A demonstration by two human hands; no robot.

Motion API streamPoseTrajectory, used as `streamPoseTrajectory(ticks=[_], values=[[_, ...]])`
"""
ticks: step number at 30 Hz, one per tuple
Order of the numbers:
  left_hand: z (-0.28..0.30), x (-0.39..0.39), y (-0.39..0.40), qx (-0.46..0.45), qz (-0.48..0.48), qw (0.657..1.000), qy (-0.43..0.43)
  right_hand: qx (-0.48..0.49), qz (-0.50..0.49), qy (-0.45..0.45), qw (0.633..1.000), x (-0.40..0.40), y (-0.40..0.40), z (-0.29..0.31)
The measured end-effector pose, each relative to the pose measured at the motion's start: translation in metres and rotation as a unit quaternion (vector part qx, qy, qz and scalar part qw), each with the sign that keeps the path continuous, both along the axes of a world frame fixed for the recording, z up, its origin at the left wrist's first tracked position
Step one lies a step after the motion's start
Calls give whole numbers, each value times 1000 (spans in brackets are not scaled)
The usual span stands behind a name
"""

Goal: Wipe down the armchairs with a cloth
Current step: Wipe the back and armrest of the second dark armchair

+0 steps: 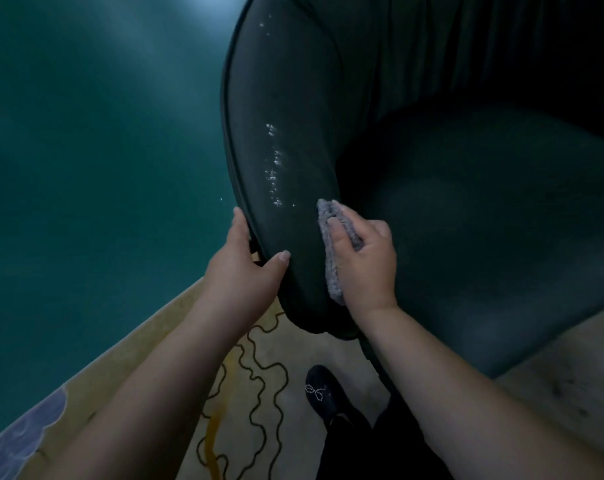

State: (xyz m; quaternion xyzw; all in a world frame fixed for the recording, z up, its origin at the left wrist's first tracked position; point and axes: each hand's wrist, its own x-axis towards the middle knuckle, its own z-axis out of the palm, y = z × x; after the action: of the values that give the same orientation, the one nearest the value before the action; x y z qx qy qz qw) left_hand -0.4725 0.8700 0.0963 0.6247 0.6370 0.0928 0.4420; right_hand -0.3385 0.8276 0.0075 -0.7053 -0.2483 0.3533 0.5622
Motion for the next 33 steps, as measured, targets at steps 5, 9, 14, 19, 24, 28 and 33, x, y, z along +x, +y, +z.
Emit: streamPoseTrajectory(ticks=[5,9,14,19,24,28,33], values=[[1,3,-6,34,-7,999,9,-42,10,78,996,25,-3,-12],[-3,6,-11,54,26,998,13,81,63,-27,994,1,0,7],[-3,7,-7,63,27,997,41,-32,27,33,999,37,26,-2],[3,3,1,54,13,998,41,121,102,-49,986,19,31,31],[3,-6,14,14,-24,1000,-1,134,151,-169,965,8,54,26],[4,-7,18,-16,-29,998,-44,35,67,-108,991,32,80,28],[1,-13,38,-14,-62,996,-65,157,205,-238,936,8,70,43]])
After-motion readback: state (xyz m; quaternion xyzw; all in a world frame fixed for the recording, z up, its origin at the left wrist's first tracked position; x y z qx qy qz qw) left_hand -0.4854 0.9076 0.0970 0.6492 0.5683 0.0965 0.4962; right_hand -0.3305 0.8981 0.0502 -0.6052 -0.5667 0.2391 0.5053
